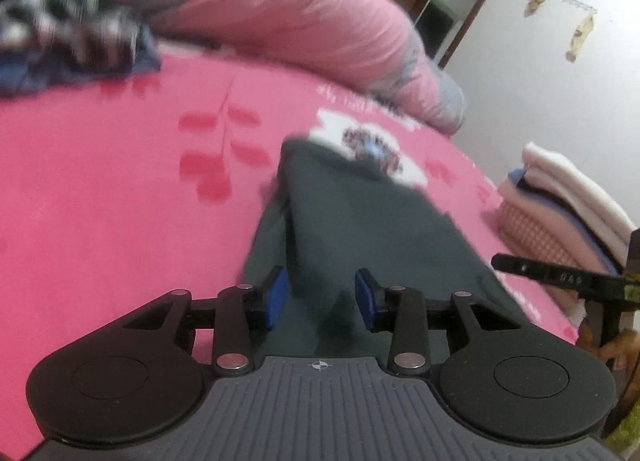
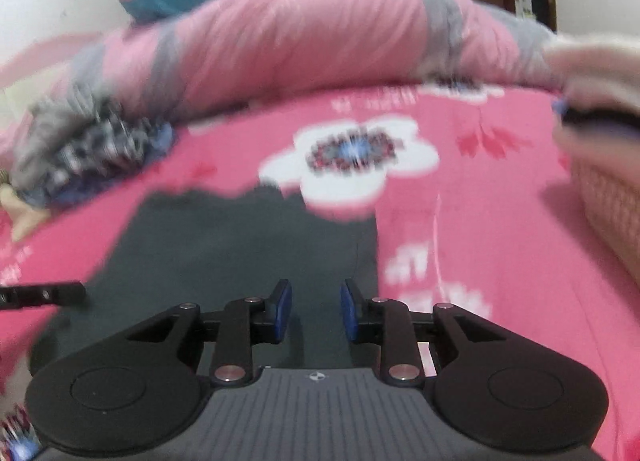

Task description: Fold clothes

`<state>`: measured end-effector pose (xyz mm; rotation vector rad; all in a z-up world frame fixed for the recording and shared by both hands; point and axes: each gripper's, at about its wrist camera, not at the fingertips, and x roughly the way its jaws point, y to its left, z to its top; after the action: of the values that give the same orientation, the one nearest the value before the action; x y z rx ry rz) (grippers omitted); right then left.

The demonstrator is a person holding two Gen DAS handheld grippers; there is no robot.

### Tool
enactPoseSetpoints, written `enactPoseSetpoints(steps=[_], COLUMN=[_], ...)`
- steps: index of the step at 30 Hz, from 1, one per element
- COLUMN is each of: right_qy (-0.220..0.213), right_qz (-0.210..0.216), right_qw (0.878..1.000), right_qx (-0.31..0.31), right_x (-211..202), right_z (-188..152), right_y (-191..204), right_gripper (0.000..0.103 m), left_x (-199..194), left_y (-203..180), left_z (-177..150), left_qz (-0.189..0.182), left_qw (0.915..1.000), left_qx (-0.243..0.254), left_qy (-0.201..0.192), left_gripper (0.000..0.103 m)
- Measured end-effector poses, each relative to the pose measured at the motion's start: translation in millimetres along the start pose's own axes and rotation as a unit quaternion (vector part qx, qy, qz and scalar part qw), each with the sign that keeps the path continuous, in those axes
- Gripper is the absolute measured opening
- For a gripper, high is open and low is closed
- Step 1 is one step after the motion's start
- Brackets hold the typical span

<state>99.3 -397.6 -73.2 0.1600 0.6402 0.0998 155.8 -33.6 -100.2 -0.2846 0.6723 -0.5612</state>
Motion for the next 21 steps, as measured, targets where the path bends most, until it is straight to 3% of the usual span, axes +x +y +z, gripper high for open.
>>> enactPoseSetpoints(steps=[3,8,13,15,18,20,21], right_qy=[-0.015,-0.001,0.029,0.038,0.041,0.02,0.007], right_qz=[0.018,0.068,0.078,0.079,0.081,0.081,0.081], right_qw=[1.0,0.997,0.996,0.995,0.995,0.996,0.997], right_qx=[-0.009,-0.022,-0.045,-0.041,-0.034,-0.021,-0.012], right_x=[12.8,62.6,110.4,119.9,122.0,109.4,102.1], right_z=[23.0,37.7,32.2,28.5,28.0,31.2,33.0], right_y=[3.3,14.9,25.4,24.3,22.8,17.0,13.3], right_gripper=[0.029,0.029,0.029,0.029,0.03,0.032,0.039], left_x=[12.0,56.4,98.5,102.4,93.9,84.0,77.9], left_y=[-6.6,-7.9,11.7,25.1,30.6,30.6,30.4], left_z=[18.9,37.1,37.3,30.8,26.6,26.7,28.3], left_qz=[-0.009,-0.032,-0.003,-0.014,-0.022,-0.015,-0.009], left_qw=[0.9998,0.9989,0.9991,0.9992,0.9993,0.9995,0.9997], left_qx=[0.018,0.033,0.027,-0.008,-0.022,-0.027,-0.024], left_qy=[-0.007,0.004,0.034,0.036,0.019,0.006,-0.006], left_gripper=[0.037,0.037,0.035,0.033,0.033,0.037,0.038])
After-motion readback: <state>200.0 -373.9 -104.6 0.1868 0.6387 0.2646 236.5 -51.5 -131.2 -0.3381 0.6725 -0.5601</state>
